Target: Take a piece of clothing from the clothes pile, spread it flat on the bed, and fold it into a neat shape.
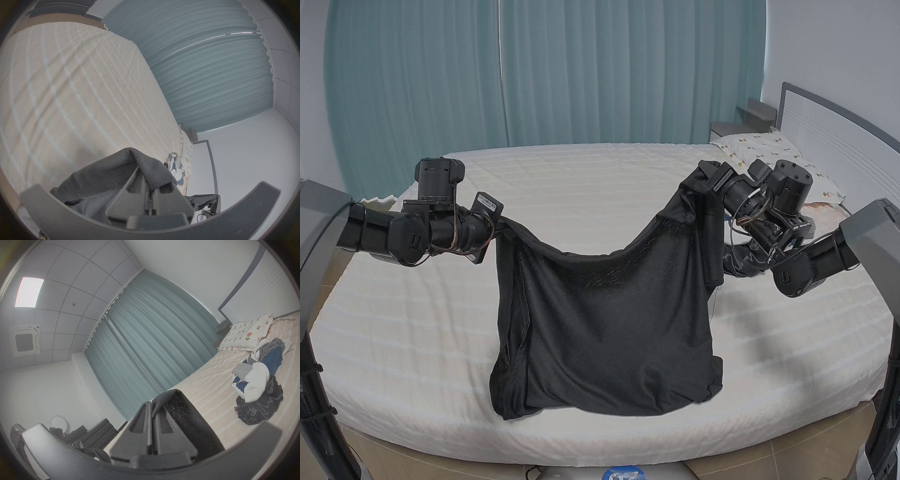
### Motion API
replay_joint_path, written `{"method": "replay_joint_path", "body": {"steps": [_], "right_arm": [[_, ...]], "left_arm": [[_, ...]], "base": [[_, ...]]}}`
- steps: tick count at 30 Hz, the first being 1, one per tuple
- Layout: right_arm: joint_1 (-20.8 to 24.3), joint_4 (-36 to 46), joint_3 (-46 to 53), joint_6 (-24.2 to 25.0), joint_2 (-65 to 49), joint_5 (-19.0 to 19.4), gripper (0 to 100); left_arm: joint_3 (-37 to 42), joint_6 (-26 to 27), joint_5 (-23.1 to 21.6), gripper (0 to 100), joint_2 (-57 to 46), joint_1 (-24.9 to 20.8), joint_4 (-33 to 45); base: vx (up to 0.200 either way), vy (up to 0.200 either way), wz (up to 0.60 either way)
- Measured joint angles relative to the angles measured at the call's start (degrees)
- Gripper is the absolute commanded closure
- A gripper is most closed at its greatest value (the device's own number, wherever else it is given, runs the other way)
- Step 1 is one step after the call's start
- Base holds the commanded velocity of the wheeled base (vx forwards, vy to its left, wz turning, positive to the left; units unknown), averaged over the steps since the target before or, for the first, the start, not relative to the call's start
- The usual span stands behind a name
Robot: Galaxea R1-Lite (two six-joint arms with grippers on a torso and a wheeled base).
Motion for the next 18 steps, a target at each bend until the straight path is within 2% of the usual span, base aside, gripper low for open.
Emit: {"method": "replay_joint_path", "body": {"steps": [1, 10, 11, 12, 13, 18], "right_arm": [[-0.09, 0.05, -0.39, -0.32, 0.63, 0.00, 100], [-0.45, 0.20, -3.16, -1.67, 7.31, -0.02, 100], [-0.45, 0.11, -3.47, -1.88, 8.06, 0.00, 0], [-0.45, 0.02, -3.69, -1.99, 8.72, 0.00, 0], [-0.43, -0.06, -3.89, -2.07, 9.44, 0.00, 0], [-0.43, -0.17, -5.30, -2.16, 12.87, -0.27, 0]], "left_arm": [[-0.44, 0.00, 0.00, 100, 0.68, 0.00, 0.02], [-2.58, 0.15, 0.60, 100, 7.35, 0.11, -1.08], [-2.71, 0.17, 0.63, 100, 7.98, 0.11, -1.17], [-2.78, 0.15, 0.66, 100, 8.46, 0.11, -1.19], [-2.89, 0.13, 0.68, 0, 9.03, 0.12, -1.32], [-3.41, -0.55, 1.72, 0, 11.63, 0.37, -6.38]], "base": [[0.200, 0.000, 0.00], [0.000, 0.000, 0.00], [0.000, 0.000, 0.00], [0.000, 0.000, 0.00], [0.000, 0.000, 0.00], [0.000, 0.000, 0.00]]}}
